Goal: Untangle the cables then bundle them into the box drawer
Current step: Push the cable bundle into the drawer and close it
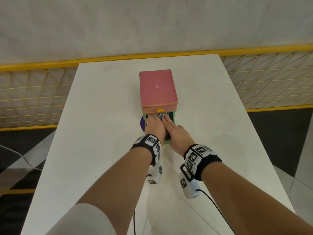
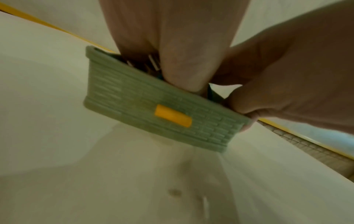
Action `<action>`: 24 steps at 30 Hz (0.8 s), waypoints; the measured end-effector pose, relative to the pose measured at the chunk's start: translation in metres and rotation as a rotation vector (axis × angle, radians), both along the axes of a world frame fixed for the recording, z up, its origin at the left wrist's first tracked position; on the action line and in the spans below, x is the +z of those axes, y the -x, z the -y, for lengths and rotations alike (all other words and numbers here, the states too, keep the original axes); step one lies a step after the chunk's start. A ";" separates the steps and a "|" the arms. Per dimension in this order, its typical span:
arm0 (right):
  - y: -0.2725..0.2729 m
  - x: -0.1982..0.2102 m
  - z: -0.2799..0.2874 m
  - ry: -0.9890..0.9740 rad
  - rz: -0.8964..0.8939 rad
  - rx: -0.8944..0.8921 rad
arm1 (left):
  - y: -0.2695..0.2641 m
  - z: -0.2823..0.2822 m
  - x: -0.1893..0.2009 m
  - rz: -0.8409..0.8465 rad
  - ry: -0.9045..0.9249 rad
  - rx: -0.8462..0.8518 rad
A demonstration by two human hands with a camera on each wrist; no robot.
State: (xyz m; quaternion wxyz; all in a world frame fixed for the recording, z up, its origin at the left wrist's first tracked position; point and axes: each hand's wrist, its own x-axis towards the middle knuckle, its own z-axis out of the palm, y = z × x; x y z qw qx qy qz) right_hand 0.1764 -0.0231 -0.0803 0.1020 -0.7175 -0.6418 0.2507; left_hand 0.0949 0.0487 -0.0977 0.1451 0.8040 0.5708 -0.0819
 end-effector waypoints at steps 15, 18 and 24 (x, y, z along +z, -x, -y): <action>0.002 -0.006 -0.001 0.025 0.065 0.017 | 0.047 0.027 0.000 0.192 -0.229 -0.390; 0.000 -0.009 0.004 -0.065 0.016 -0.050 | 0.045 0.028 -0.004 0.130 -0.192 -0.364; 0.002 -0.013 0.018 -0.418 0.000 0.024 | 0.049 0.017 0.004 0.340 0.044 -0.319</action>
